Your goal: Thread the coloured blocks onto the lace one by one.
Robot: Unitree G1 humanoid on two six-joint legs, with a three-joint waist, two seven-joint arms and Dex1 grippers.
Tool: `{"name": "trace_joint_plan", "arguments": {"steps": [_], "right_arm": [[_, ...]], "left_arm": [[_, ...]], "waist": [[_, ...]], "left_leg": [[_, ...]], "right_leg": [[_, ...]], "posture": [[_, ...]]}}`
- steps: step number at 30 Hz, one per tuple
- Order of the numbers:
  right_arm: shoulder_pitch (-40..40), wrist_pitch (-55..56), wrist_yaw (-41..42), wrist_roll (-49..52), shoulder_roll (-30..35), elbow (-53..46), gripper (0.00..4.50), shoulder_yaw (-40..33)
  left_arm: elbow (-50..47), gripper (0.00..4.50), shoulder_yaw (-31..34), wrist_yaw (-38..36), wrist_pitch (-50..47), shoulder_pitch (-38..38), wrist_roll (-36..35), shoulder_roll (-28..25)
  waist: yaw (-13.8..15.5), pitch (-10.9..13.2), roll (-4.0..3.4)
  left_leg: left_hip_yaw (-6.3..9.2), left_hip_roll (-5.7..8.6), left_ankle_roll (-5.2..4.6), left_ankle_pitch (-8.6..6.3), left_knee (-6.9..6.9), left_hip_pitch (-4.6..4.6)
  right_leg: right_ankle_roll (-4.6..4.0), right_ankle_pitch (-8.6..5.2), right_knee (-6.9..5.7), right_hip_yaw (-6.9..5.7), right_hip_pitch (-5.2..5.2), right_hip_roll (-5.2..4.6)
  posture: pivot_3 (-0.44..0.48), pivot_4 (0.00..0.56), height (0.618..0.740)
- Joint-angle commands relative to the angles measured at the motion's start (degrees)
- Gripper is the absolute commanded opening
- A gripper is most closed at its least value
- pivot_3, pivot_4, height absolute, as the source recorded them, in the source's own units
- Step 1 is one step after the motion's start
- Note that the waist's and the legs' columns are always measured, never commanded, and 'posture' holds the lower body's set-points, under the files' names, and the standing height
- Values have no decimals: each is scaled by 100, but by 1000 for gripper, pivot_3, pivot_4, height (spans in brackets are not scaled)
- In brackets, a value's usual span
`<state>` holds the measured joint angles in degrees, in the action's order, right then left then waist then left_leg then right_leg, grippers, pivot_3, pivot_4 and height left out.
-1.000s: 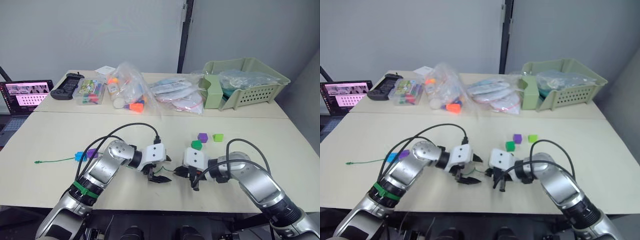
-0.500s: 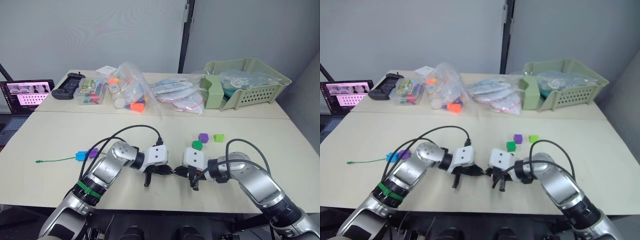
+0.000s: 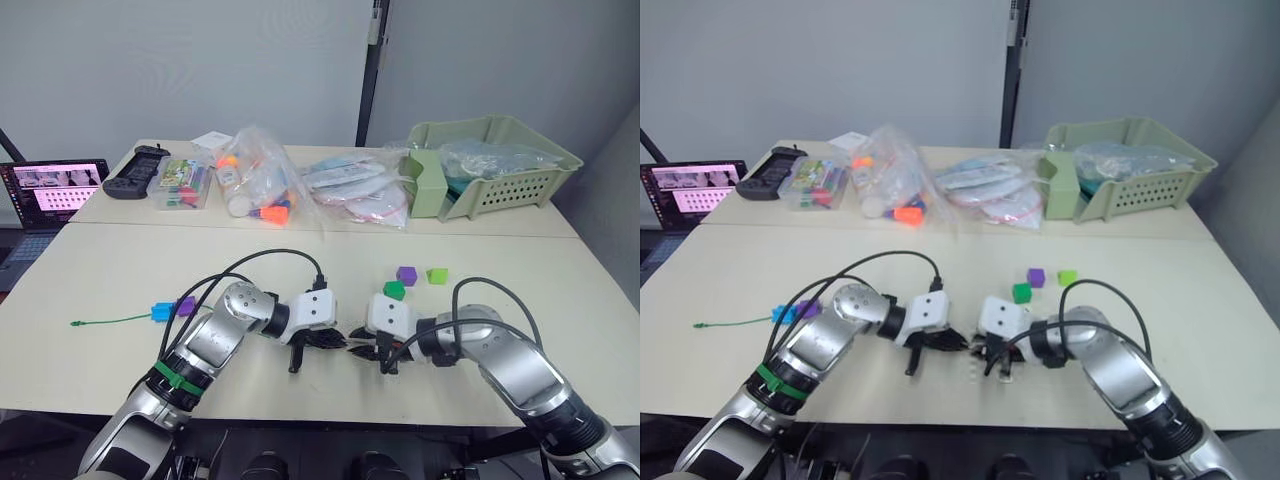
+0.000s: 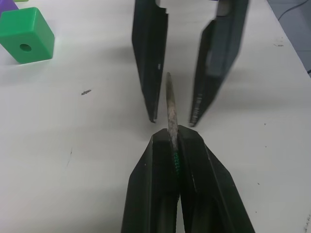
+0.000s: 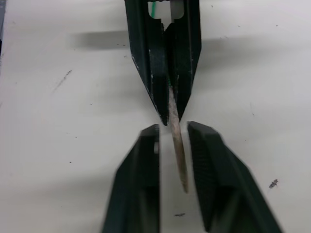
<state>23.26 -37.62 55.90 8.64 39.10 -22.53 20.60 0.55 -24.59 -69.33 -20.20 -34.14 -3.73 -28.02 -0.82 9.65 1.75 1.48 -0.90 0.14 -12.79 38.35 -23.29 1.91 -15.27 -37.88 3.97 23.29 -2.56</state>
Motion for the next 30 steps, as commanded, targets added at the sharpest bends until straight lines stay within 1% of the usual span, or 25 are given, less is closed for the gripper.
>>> {"name": "trace_joint_plan", "arguments": {"steps": [1,2,3,4,5,6,7,11,14,16,19,22,24,27,30], "right_arm": [[-112,-91,-61,210,151,-323,2707,-450],[-187,-126,-96,253,211,-376,2990,-572],[-306,-176,-133,334,278,-460,3461,-753],[-471,-294,-200,483,307,-569,3625,-1053],[-584,-380,-250,593,321,-647,4067,-1257],[-654,-440,-289,674,328,-702,4395,-1381],[-883,-534,-467,755,258,-733,4458,-1717],[-1562,-827,-1330,936,-234,-854,4458,-2776],[-1955,-899,-1970,942,-706,-1003,4458,-3185],[-2216,-885,-2405,799,-1005,-1104,4458,-3240],[-2342,-966,-2923,713,-1328,-1179,4458,-3277],[-2358,-838,-3661,399,-1833,-1121,4458,-3013],[-2246,-702,-4063,191,-2119,-895,4458,-2921],[-1990,-489,-4459,-37,-2355,-475,4458,-2878],[-1560,-219,-4864,-217,-2511,202,4458,-2974]], "left_arm": [[-181,0,141,-49,68,-48,-90,-114],[-172,0,155,-66,89,-29,-104,-158],[-149,0,177,-75,109,-12,-120,-198],[-110,0,218,-84,136,11,-156,-234],[-83,0,246,-90,154,26,-182,-254],[-66,0,262,-92,166,33,-199,-264],[-60,0,306,-84,163,73,-240,-281],[-105,0,557,6,-1,170,-528,-206],[-138,0,724,53,-61,237,-726,-153],[-115,0,785,99,-33,293,-753,-156],[-117,0,814,117,-48,328,-789,-171],[-119,0,769,111,-40,392,-746,-257],[-127,0,728,108,-38,413,-719,-291],[-164,0,680,107,-12,443,-688,-321],[-235,0,656,119,-1,501,-680,-344]], "waist": [[5,0,0],[9,0,0],[9,0,0],[13,0,0],[18,0,0],[12,0,0],[10,0,0],[17,0,0],[8,0,0],[6,0,0],[-17,0,0],[-21,-1,-1],[-24,-1,-2],[-25,-1,-3],[-19,-1,-3]], "left_leg": [[0,0,0,0,0,0],[0,0,0,0,0,0],[1,0,0,0,0,0],[0,0,0,0,0,0],[1,0,0,0,0,0],[2,0,0,0,0,-1],[1,0,0,0,0,-1],[3,-2,0,0,-2,-1],[0,-1,0,0,-1,0],[0,-2,0,0,-2,2],[-2,-3,0,0,-5,2],[-4,-3,0,0,-5,4],[-3,-4,0,0,-6,5],[-6,-2,0,0,-6,4],[-7,-2,0,0,-6,5]], "right_leg": [[0,0,0,0,0,0],[0,0,1,0,-1,0],[0,0,2,-1,-2,-1],[0,0,2,-1,-2,0],[0,0,3,-1,-2,-1],[0,0,4,-1,-3,-1],[0,0,4,-1,-3,-1],[0,0,7,-2,-5,0],[0,0,7,2,-5,-2],[0,0,6,2,-5,-1],[0,0,5,4,-3,0],[0,0,4,6,-3,0],[0,0,3,5,-2,2],[0,0,6,8,-2,-1],[0,0,6,7,-2,-1]], "posture": [[0,150,740],[0,150,740],[0,150,740],[0,150,740],[0,150,740],[0,150,740],[0,150,740],[0,150,740],[0,150,740],[0,150,740],[0,150,740],[0,150,740],[0,150,740],[0,150,740],[0,150,740]]}}
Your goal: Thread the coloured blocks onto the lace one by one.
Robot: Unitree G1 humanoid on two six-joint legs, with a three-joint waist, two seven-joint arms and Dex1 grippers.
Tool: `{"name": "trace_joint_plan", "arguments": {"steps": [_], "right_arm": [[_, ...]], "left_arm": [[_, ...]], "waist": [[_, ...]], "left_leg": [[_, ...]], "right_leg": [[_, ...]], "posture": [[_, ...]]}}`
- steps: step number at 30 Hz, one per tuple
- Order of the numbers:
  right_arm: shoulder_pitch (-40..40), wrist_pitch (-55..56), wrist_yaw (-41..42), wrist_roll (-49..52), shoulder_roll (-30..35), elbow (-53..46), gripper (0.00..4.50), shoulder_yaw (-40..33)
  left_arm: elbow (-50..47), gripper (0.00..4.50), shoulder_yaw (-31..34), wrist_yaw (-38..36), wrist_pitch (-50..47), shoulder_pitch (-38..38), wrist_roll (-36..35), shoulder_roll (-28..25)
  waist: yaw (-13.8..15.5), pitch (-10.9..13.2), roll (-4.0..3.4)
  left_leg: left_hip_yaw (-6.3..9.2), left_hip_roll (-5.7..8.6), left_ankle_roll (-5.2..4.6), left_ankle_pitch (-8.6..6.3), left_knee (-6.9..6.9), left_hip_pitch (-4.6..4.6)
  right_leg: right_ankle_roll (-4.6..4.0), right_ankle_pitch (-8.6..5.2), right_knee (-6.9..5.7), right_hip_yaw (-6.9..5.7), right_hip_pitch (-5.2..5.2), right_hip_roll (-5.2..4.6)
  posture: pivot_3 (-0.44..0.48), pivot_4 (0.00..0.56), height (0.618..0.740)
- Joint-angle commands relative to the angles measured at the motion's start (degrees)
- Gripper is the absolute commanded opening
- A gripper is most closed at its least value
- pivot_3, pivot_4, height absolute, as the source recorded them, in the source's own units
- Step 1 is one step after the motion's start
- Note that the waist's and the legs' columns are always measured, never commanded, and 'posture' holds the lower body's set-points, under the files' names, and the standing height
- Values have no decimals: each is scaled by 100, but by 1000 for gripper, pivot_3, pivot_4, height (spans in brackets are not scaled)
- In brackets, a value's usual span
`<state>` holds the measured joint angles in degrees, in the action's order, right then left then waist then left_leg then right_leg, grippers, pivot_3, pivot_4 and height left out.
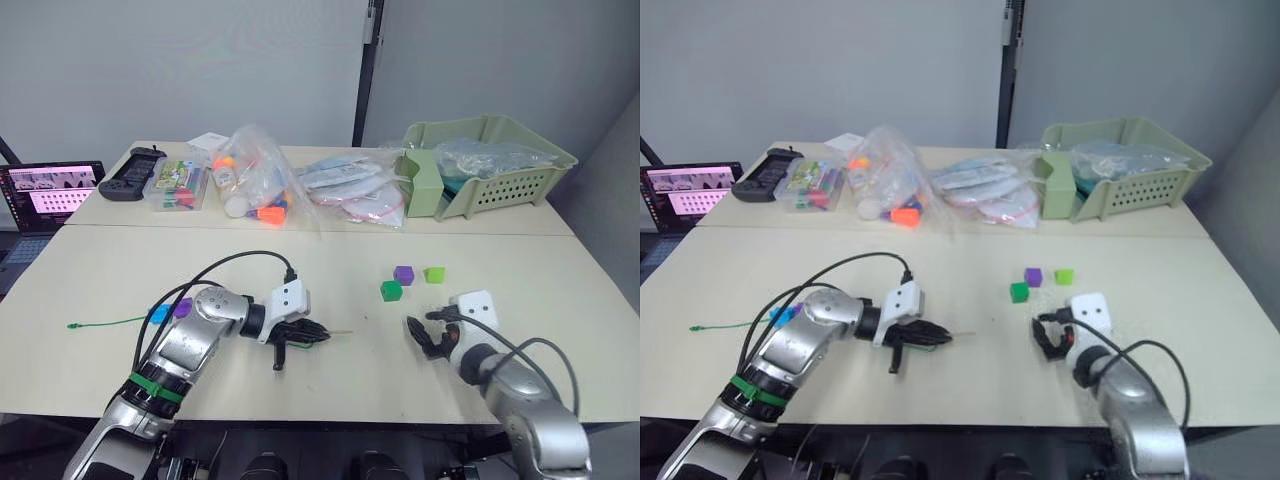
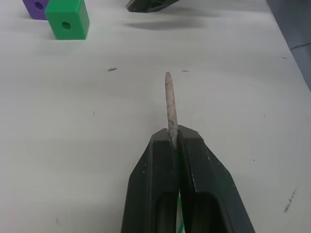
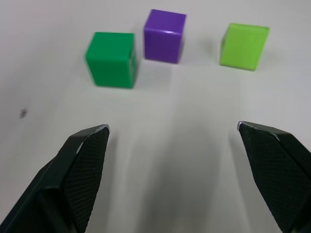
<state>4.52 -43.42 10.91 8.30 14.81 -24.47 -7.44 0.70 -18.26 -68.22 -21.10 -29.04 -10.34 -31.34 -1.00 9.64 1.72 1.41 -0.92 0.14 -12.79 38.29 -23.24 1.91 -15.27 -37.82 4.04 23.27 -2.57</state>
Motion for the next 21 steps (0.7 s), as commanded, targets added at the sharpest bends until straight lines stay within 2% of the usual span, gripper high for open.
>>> {"name": "trace_joint_plan", "arguments": {"steps": [1,14,19,21], "right_arm": [[471,455,-470,-239,-81,648,4458,-227],[1997,1864,-527,-293,97,3296,4458,-367],[2226,2190,-481,-272,166,3807,4458,-366],[2339,2359,-410,-287,166,4054,3930,-301]], "left_arm": [[-273,0,13,17,104,17,-3,-26],[-439,0,39,185,47,141,-1,-29],[-466,0,32,224,27,152,-4,-29],[-476,0,36,240,19,158,-5,-34]], "waist": [[2,0,0],[-88,0,-1],[-114,0,-1],[-129,0,-1]], "left_leg": [[-1,1,0,0,0,0],[0,0,0,0,-12,2],[5,2,0,0,-22,2],[5,5,0,0,-24,2]], "right_leg": [[0,0,0,1,0,-1],[-2,1,6,1,1,0],[-3,2,4,0,1,-1],[-3,2,3,1,1,-4]], "posture": [[0,150,740],[0,150,740],[0,150,740],[0,150,740]]}}
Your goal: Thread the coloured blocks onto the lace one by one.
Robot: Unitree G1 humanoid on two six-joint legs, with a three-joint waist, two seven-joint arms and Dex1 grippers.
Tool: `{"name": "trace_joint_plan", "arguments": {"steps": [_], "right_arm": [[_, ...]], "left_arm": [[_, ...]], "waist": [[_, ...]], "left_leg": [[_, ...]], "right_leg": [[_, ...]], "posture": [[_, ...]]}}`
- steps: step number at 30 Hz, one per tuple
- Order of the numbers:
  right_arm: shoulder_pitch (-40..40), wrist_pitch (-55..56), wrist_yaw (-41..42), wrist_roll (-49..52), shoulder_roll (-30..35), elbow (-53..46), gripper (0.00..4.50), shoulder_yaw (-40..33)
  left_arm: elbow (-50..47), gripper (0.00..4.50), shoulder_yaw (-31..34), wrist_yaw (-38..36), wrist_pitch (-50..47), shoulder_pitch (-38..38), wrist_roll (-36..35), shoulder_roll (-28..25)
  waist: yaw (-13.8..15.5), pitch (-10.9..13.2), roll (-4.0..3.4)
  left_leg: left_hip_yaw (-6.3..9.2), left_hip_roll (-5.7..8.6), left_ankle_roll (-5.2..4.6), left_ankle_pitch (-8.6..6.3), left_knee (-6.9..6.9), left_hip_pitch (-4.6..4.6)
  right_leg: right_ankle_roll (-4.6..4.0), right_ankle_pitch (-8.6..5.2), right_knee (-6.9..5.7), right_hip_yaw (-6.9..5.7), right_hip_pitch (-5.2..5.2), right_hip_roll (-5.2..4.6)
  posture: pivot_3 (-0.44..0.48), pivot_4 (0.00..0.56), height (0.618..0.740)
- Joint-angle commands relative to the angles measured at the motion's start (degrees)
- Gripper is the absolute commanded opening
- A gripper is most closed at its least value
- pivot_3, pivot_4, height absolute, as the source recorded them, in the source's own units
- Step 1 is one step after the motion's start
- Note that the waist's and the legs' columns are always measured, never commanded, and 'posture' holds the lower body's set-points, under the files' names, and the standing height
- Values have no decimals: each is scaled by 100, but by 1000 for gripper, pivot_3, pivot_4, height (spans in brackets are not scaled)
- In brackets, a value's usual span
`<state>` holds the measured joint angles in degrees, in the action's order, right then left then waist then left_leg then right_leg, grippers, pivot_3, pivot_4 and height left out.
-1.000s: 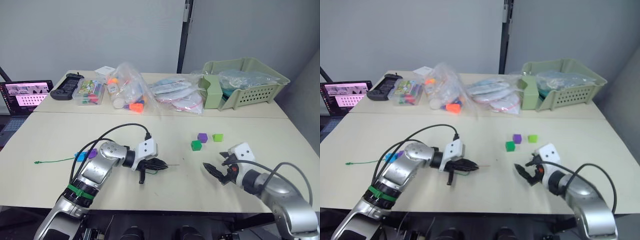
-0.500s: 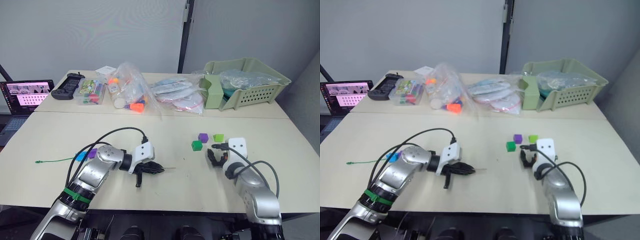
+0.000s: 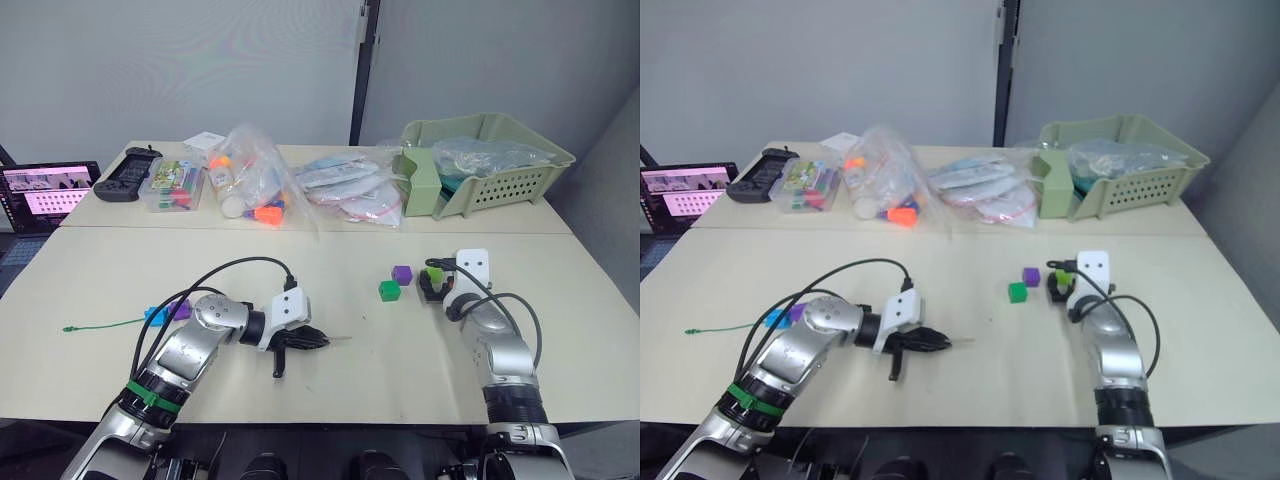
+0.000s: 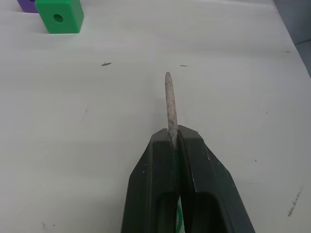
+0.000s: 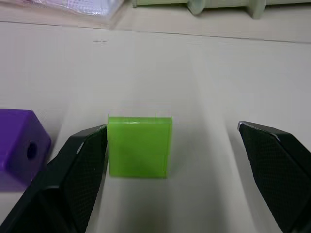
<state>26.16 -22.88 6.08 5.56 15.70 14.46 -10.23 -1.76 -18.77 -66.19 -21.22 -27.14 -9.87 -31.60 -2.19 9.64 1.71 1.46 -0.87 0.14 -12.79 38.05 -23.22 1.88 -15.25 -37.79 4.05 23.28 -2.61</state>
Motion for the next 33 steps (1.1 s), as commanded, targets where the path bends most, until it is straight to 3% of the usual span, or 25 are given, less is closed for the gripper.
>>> {"name": "trace_joint_plan", "arguments": {"steps": [1,7,9,12,17,23,26,29,33], "right_arm": [[199,360,92,-13,69,226,3659,-2],[-28,582,236,91,-31,-136,1587,38],[-84,605,247,92,-39,-227,1146,33],[-210,581,232,124,-63,-483,1146,-19],[-750,131,66,232,-241,-1905,1146,0],[-2204,-1731,-435,390,-745,-5420,1146,885],[-2624,-2607,-712,331,-995,-6387,1146,1603],[-2869,-3184,-974,275,-1225,-6789,1146,2264],[-3092,-3543,-1071,271,-1420,-6546,1146,2462]], "left_arm": [[-224,0,87,42,29,-38,-52,-9],[-179,0,88,51,48,-70,-46,-13],[-172,0,85,50,56,-73,-41,-15],[-193,0,86,47,68,-47,-40,-28],[-172,0,88,26,137,-10,-32,-64],[0,0,138,14,215,-48,-16,-99],[46,0,150,26,247,-63,-2,-103],[37,0,165,52,224,-79,4,-92],[-6,0,209,54,180,-105,-21,-115]], "waist": [[-18,0,0],[-22,0,0],[-27,0,0],[-24,0,0],[-24,0,-1],[-9,-1,-3],[-33,-1,-3],[-26,-1,-3],[-4,-1,-3]], "left_leg": [[-1,0,0,0,0,1],[1,-1,0,0,0,1],[1,-1,0,0,-1,1],[1,-2,0,0,-1,2],[3,-1,0,0,-4,1],[12,-3,0,0,-8,-4],[14,-7,1,0,-11,-5],[13,-8,1,2,-11,0],[7,-7,2,3,-11,-2]], "right_leg": [[0,0,0,1,0,-1],[0,0,0,0,0,-1],[0,0,1,1,0,-1],[0,0,0,0,0,0],[0,0,-2,1,2,-1],[0,-1,-17,-1,12,1],[0,-1,-13,4,20,1],[1,-2,-5,7,18,1],[1,-3,5,5,17,0]], "posture": [[0,150,740],[0,150,740],[0,150,740],[0,150,740],[0,150,740],[0,150,740],[0,150,740],[0,150,740],[0,150,740]]}}
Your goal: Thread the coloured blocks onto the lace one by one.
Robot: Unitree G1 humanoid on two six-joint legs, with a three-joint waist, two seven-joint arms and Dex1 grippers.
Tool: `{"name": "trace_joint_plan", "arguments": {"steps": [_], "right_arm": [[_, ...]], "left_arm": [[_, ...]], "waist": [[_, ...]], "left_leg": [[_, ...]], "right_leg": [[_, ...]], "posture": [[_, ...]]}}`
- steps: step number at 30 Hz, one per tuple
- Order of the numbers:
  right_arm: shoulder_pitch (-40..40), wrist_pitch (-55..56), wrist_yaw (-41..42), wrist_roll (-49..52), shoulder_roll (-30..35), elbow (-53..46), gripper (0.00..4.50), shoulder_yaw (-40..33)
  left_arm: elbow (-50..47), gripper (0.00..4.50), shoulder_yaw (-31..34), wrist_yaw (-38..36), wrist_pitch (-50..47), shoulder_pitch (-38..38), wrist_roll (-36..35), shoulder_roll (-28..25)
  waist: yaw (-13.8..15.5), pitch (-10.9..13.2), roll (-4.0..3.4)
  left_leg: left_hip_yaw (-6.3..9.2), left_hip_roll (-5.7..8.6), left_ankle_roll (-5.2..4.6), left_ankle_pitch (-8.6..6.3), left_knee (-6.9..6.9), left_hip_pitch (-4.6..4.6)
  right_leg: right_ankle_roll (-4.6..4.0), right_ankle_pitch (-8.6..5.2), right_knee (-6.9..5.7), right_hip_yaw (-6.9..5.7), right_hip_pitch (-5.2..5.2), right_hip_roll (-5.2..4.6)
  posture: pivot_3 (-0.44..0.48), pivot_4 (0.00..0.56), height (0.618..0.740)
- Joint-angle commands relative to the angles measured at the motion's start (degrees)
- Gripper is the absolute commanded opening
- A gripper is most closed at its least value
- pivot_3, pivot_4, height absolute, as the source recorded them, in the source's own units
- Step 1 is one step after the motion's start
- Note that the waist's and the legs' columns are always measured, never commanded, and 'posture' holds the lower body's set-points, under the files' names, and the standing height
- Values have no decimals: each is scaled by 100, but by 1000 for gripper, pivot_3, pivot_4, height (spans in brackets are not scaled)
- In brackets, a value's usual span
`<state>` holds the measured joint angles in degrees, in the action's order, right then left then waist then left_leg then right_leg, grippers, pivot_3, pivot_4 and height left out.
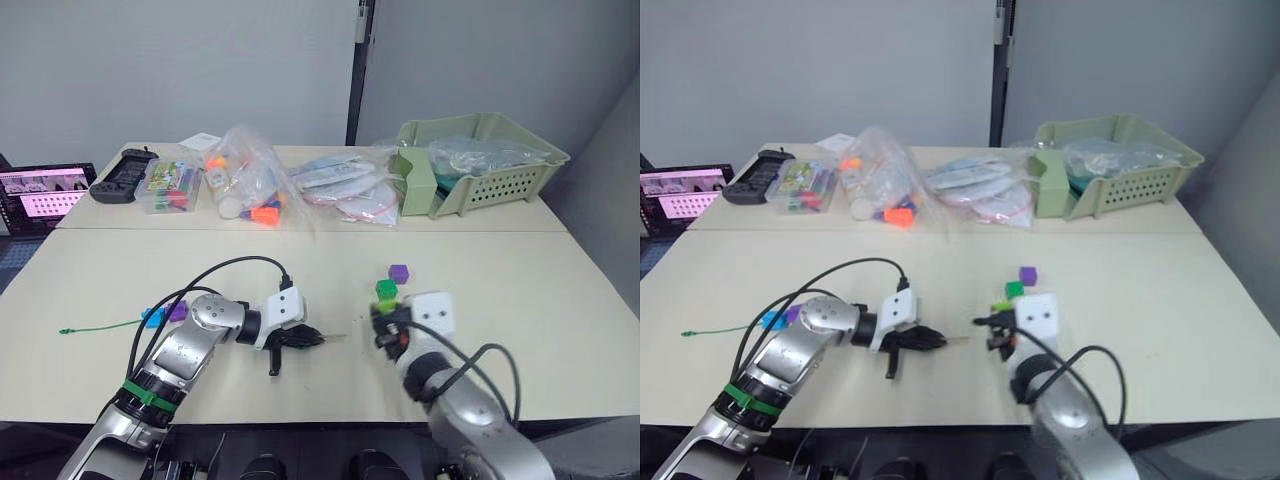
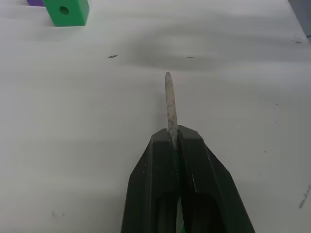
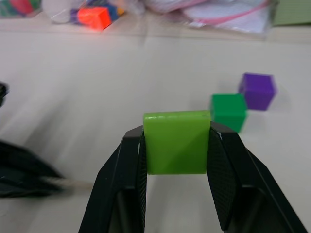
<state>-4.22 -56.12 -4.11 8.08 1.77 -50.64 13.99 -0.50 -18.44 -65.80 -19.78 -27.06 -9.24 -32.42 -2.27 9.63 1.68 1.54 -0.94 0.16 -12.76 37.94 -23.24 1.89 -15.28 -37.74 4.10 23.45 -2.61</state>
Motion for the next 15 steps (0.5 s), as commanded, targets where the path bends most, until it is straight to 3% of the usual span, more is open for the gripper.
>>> {"name": "trace_joint_plan", "arguments": {"steps": [1,11,13,15], "right_arm": [[-68,-298,-19,36,-22,-8,1146,37],[126,-61,629,286,44,1178,1146,0],[104,117,573,197,57,1098,2210,-36],[87,248,604,200,94,960,2846,-62]], "left_arm": [[-145,0,178,18,29,-110,-85,-34],[-105,0,204,9,36,-142,-58,-56],[-94,0,205,17,41,-146,-50,-55],[-96,0,208,21,39,-142,-50,-57]], "waist": [[4,0,0],[-28,-1,2],[-25,-1,2],[-21,-1,2]], "left_leg": [[-1,0,0,0,0,-2],[-5,-3,0,0,0,2],[-6,-4,0,0,0,3],[-7,-3,0,0,0,1]], "right_leg": [[0,0,5,-1,0,0],[0,0,10,-7,-6,4],[0,0,10,-9,-8,6],[0,0,10,-9,-7,4]], "posture": [[0,150,740],[0,150,740],[0,150,740],[0,150,740]]}}
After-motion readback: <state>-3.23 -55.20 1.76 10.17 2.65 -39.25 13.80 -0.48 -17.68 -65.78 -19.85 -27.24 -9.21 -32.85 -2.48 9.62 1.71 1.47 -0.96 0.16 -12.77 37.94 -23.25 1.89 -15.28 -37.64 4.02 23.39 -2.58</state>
